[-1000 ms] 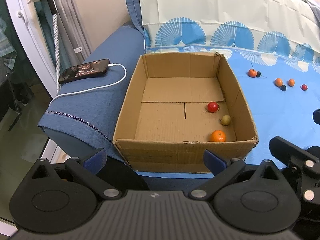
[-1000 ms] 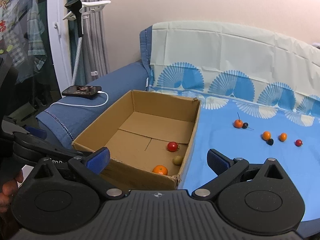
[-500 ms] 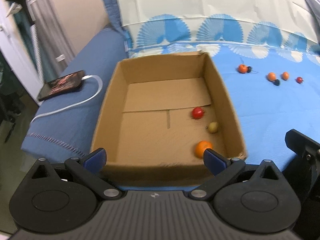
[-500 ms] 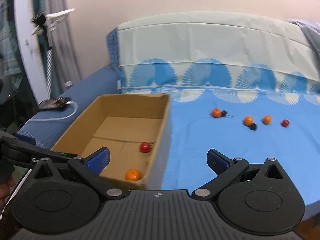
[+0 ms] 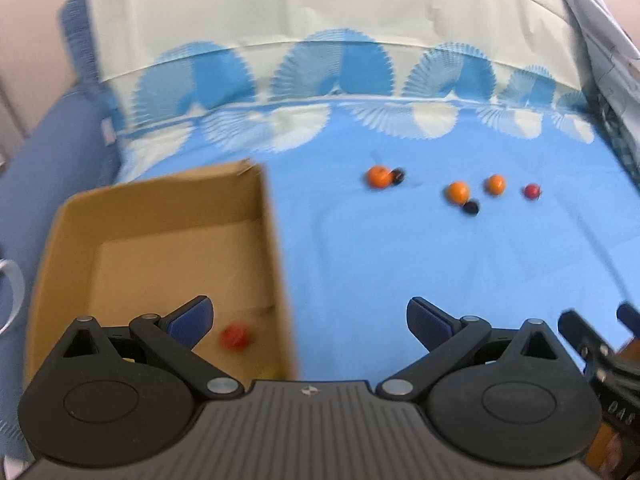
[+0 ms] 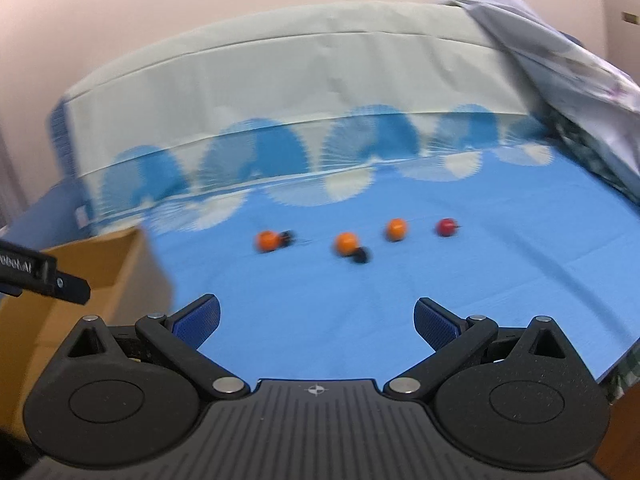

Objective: Organize fruits
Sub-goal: 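Move both tools to the sheet and grasp tangerines with each tool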

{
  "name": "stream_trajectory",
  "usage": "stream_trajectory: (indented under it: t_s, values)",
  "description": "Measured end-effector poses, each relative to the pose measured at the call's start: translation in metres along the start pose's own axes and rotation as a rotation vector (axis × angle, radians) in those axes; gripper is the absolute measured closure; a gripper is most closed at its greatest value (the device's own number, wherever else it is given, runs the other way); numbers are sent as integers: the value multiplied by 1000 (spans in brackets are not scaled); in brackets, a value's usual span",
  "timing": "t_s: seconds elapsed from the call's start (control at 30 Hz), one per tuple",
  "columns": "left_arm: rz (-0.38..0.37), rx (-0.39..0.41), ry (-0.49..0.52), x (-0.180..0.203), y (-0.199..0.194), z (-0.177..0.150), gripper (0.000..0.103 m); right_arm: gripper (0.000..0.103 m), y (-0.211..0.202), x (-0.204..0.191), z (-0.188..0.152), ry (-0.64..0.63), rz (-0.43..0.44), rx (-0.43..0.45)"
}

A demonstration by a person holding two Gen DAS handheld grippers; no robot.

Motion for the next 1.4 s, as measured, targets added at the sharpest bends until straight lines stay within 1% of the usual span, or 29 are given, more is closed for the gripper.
stream_trajectory:
  t_s: [0.03,0.1,0.17,0.3,0.4,0.53,0.63,0.77,0.83,0.9,1.03,1.07,1.1,1.13,1.17,1.2,1.37,1.4]
  values:
    - [-7,8,16,10,16,11,0,1,10,8,2,12,-20,1]
    - [-1,0,32,24,46,28,0,1,32,25,6,40,-49,0]
    - [-15,5,48,36,75,42,0,1,54,38,10,50,-78,-2]
    - [19,-3,57,50,140,70,0,1,110,65,19,79,-118,-11]
    - [18,-21,70,56,186,88,0,1,154,79,23,98,-136,-26]
    - [12,-50,75,61,241,104,0,1,222,89,27,108,-114,-65]
    - [13,-72,61,60,275,113,0,1,266,88,30,59,-124,-81]
    - [5,-101,65,60,303,118,0,2,314,87,34,42,-116,-111]
    - [11,-103,80,61,313,120,0,3,329,85,36,29,-122,-118]
    - [9,-105,77,61,318,121,0,4,341,84,37,16,-131,-126]
    - [-47,-101,48,63,320,130,0,4,352,76,38,-45,-141,-105]
    - [-53,-103,48,66,319,132,1,8,353,75,38,-57,-146,-101]
    - [-68,-103,45,67,319,133,10,13,353,74,39,-77,-157,-96]
    - [-104,-101,37,69,317,135,20,33,350,72,39,-103,-164,-78]
    - [-155,-100,21,70,314,136,47,60,347,70,40,-112,-137,-70]
    - [-189,-107,9,71,311,138,67,66,345,69,41,-113,-132,-71]
    - [-198,-111,13,73,300,136,71,66,332,75,41,-75,-128,-83]
    - [-206,-114,3,71,296,135,75,66,326,77,42,-65,-128,-78]
Point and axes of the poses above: each gripper's, at about its wrist camera, not at the fingertips, and y roughly the way its jaws point, x to its right, z to its top, the point moved 5 cm from there along y, roughly the way its jaws point, and after that the axes turned 3 degrees about -z, right-handed, at the moved point
